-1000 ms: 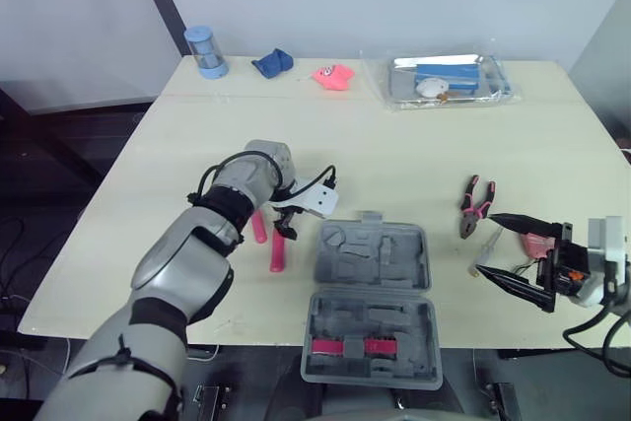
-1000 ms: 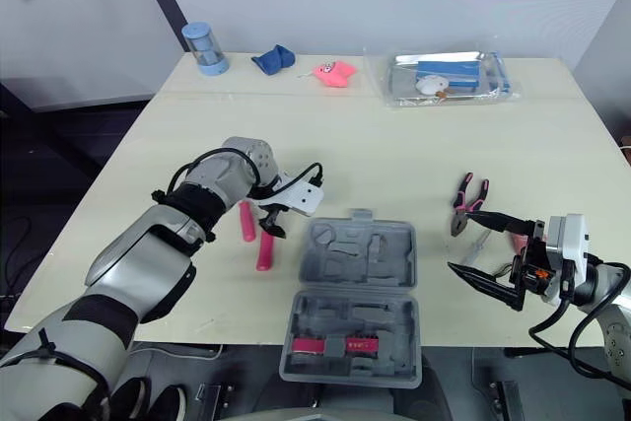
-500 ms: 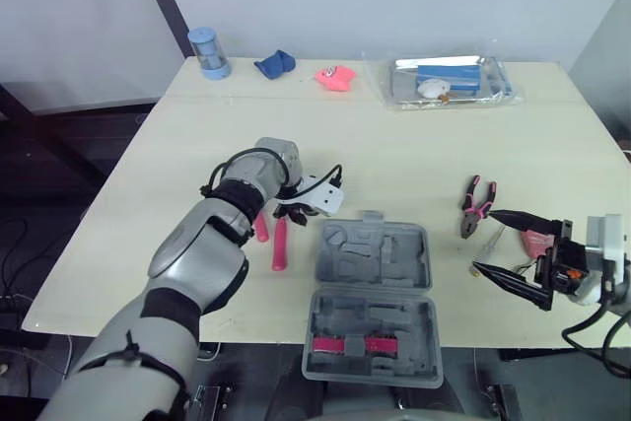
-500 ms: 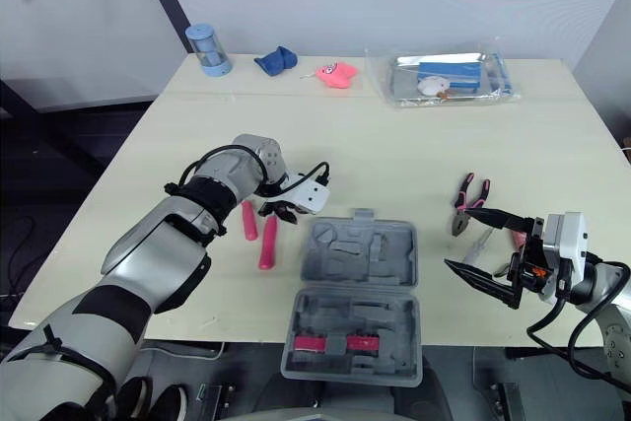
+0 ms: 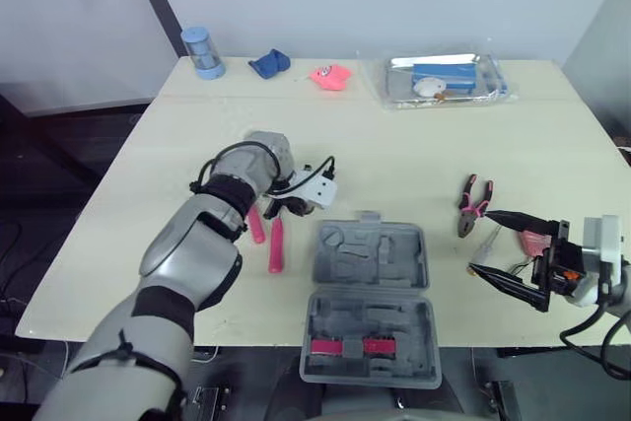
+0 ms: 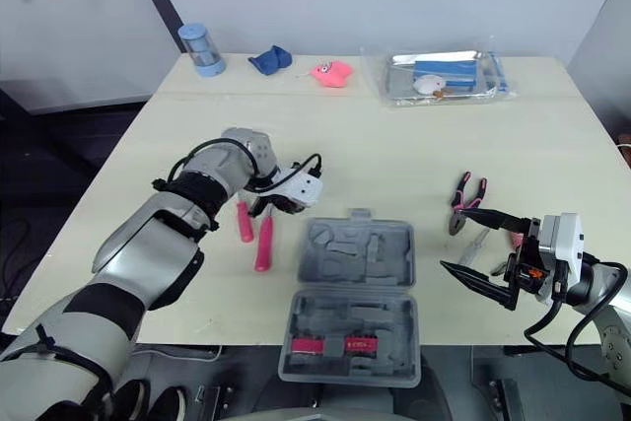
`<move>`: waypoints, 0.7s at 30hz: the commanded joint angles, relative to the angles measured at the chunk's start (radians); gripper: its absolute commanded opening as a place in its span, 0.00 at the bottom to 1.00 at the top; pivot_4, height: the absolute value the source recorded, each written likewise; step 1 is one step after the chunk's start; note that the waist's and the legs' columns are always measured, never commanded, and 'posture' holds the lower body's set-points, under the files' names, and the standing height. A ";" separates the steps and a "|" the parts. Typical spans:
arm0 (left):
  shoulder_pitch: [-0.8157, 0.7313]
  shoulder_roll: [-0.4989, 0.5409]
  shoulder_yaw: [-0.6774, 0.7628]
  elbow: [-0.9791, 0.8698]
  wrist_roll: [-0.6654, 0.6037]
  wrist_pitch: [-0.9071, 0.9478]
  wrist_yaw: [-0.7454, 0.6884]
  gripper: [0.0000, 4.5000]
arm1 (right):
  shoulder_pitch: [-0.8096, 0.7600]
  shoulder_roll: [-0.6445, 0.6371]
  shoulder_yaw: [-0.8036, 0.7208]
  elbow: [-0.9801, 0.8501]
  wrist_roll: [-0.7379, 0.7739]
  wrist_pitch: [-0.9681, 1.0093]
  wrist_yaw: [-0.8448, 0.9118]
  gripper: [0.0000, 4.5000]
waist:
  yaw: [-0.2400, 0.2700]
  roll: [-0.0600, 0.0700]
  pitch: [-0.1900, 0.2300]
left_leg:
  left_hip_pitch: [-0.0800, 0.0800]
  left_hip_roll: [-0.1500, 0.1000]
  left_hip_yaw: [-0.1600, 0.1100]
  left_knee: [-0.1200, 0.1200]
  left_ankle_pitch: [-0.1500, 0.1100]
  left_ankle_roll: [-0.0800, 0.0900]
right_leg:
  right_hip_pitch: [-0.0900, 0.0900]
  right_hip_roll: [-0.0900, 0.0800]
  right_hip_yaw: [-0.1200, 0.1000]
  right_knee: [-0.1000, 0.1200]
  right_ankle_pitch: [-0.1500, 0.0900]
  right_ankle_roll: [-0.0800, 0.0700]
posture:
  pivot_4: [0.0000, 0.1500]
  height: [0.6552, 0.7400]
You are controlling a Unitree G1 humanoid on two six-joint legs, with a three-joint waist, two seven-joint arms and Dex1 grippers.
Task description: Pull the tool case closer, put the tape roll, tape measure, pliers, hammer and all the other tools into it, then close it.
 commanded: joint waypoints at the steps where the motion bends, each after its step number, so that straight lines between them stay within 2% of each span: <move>1: 0.025 0.027 0.078 -0.186 -0.146 0.118 -0.157 0.00 | 0.001 -0.010 -0.003 -0.026 0.015 0.003 0.008 1.00 | 0.001 0.000 0.000 | 0.000 0.000 0.000 0.000 0.000 0.000 | 0.000 0.000 0.000 0.000 0.000 0.000 | 1.00 1.00; 10: 0.108 0.107 -0.003 -0.563 -0.410 0.443 -0.187 0.00 | -0.016 -0.023 0.001 -0.009 0.017 0.010 0.027 1.00 | 0.001 0.000 0.000 | 0.000 0.000 0.000 0.000 0.000 0.000 | 0.000 0.000 0.000 0.000 0.000 0.000 | 1.00 1.00; 21: 0.220 0.126 -0.051 -0.740 -0.478 0.658 -0.187 0.00 | -0.003 -0.040 -0.024 0.001 0.025 0.009 0.047 1.00 | 0.001 0.000 0.000 | 0.000 0.000 0.000 0.000 0.000 0.000 | 0.000 0.000 0.000 0.000 0.000 0.000 | 1.00 1.00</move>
